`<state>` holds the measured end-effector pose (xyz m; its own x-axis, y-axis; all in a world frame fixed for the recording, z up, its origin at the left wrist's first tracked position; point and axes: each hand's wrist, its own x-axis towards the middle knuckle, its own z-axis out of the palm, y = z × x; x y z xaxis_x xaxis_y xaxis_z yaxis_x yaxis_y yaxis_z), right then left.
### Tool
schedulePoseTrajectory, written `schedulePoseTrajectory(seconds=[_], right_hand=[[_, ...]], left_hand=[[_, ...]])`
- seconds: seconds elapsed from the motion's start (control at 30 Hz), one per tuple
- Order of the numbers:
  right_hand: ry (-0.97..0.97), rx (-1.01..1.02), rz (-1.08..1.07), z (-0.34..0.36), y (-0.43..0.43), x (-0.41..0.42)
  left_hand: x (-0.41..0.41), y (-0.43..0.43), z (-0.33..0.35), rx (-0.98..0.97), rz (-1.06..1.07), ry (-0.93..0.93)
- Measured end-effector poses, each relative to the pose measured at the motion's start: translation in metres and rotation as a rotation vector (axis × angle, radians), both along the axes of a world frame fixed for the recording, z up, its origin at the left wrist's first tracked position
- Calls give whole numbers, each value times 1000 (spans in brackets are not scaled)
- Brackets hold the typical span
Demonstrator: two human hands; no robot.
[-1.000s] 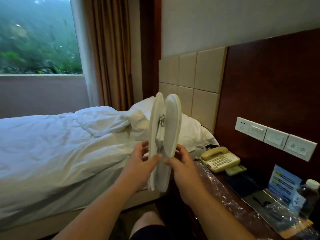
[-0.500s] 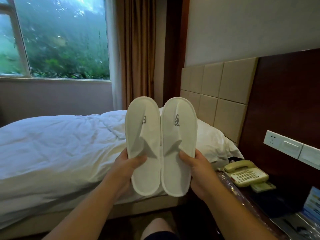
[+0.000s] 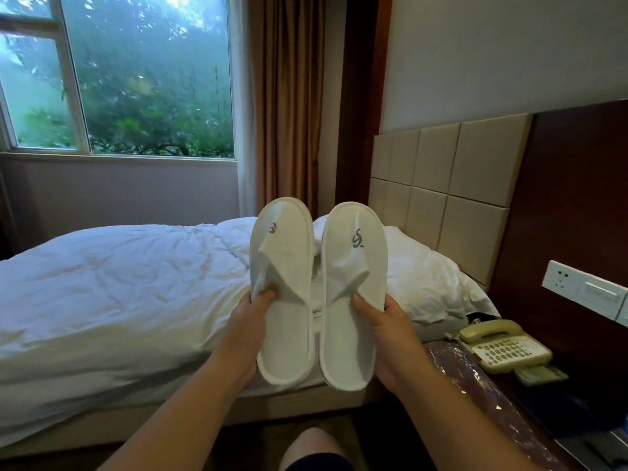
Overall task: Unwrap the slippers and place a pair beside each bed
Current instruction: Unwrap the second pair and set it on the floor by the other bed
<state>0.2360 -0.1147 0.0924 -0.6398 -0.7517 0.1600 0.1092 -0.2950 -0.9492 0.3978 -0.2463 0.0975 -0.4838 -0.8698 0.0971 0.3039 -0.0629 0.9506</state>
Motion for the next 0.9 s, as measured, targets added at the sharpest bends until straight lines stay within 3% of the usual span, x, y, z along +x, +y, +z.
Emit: schedulePoseTrajectory(seconds=[0.13, 0.33, 0.47, 0.57, 0.63, 0.67, 0.73, 0.8, 0.9], right_hand=[[42, 91, -150, -1, -8, 13], [-35, 71, -40, 5, -16, 49], [78, -24, -19, 5, -15, 63], [128, 13, -125, -2, -16, 59], [148, 31, -178, -8, -17, 56], [163, 36, -195, -11, -18, 55], [186, 45, -212, -18, -20, 58], [194, 42, -212, -21, -22, 65], [212, 21, -200, -18, -27, 77]], left_hand=[[2, 4, 0, -126, 62, -136], [-6, 20, -6, -328, 193, -351], [-4, 22, -11, -440, 209, -416], [7, 12, -1, -502, 181, -694], [14, 2, 9, -444, 130, -905], [17, 1, 14, -314, 49, -909], [23, 6, 24, 117, -244, -672], [20, 6, 31, 416, -370, -264], [5, 16, 36, 433, -93, 129]])
